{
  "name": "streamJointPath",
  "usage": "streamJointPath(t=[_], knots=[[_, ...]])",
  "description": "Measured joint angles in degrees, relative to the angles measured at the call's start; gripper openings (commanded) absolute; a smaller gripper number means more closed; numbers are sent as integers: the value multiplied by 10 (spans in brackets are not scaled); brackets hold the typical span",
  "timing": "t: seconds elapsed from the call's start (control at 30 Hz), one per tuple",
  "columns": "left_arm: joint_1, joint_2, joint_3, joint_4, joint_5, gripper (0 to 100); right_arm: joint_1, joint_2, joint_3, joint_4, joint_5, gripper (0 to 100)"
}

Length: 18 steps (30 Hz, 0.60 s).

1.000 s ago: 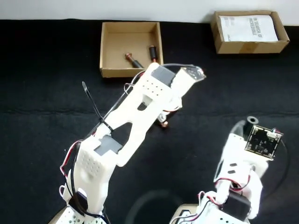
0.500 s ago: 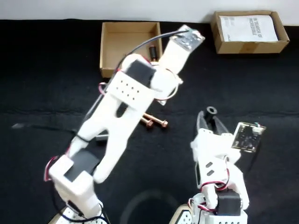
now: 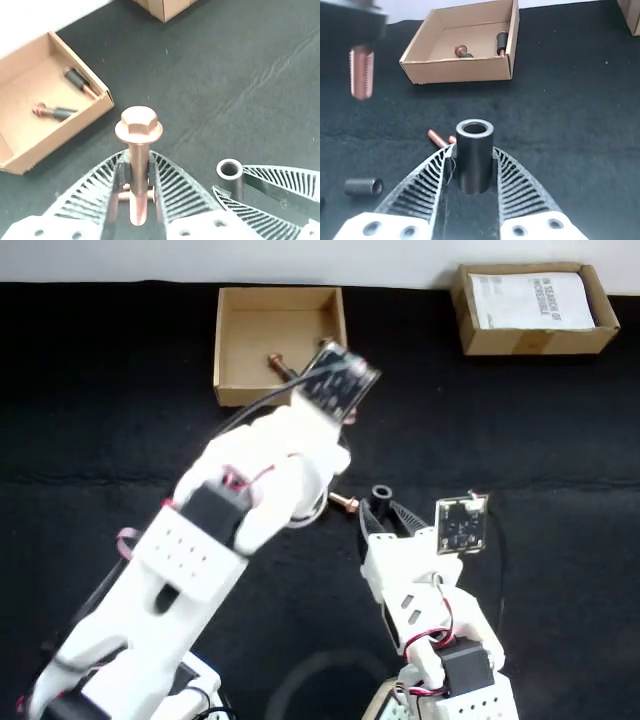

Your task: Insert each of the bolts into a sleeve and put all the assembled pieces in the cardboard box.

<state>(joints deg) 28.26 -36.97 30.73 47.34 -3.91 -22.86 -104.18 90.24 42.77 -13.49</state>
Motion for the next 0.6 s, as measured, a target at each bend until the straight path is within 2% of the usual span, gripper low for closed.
streamJointPath(t=[0.13, 0.37, 0.6], knots=[[-2, -29, 72, -47, 17, 8, -20, 0, 42, -45, 0, 8], [-2, -30, 84, -55, 171, 9, -69, 0, 54, -140, 1, 8], [0, -37, 84, -82, 237, 9, -75, 0, 54, -162, 1, 8]])
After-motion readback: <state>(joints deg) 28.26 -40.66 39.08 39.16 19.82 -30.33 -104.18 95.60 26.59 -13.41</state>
